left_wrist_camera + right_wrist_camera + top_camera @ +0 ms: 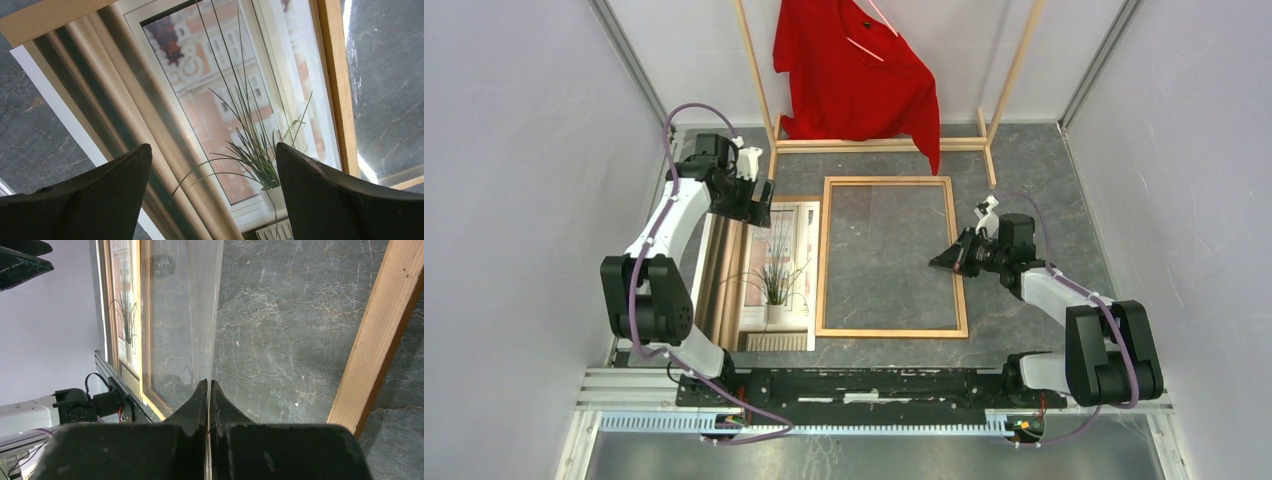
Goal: Put the photo into the frame
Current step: Place the photo frame item in the photo frame.
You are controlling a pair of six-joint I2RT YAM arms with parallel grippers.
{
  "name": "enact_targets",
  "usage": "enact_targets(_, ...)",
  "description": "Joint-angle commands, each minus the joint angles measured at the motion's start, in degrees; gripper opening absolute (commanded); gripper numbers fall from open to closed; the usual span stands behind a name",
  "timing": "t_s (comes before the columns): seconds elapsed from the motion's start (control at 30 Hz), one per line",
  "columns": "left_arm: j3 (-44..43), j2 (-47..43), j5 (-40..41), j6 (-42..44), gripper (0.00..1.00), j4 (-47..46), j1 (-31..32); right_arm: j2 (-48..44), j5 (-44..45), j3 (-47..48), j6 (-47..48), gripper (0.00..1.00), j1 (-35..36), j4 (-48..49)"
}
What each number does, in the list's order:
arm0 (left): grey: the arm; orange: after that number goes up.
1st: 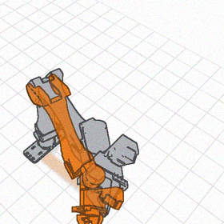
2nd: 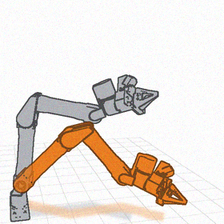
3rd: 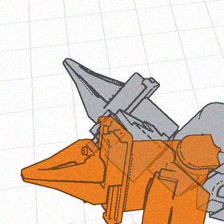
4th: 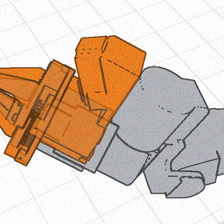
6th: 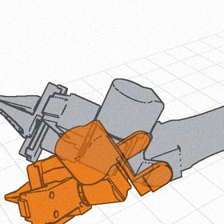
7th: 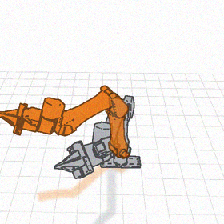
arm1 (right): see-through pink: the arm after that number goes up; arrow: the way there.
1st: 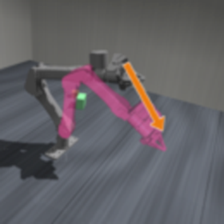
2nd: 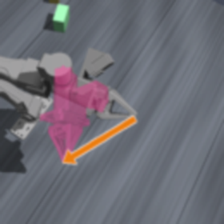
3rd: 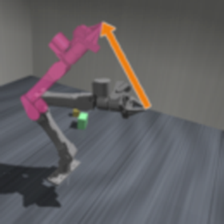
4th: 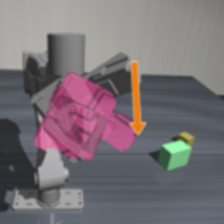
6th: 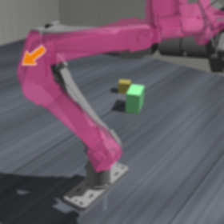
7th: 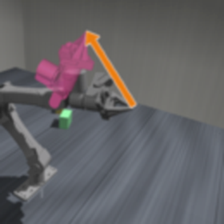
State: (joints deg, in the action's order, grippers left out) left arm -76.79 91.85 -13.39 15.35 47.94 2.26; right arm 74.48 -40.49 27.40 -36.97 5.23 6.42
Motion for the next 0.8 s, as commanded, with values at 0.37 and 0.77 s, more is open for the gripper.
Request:
enact_targets(0.37, 2.1, 0.8, 0.7, 1.0, 1.0, -1.5, 1.3, 0.8, -0.8, 0.4, 1.0, 0.0, -0.2, 7.9)
enact_targets(0.77, 7.1, 2.9, 1.3, -2.4, 1.0, -6.1, 9.0, -1.6, -1.5, -2.3, 0.0, 0.0, -0.2, 14.1)
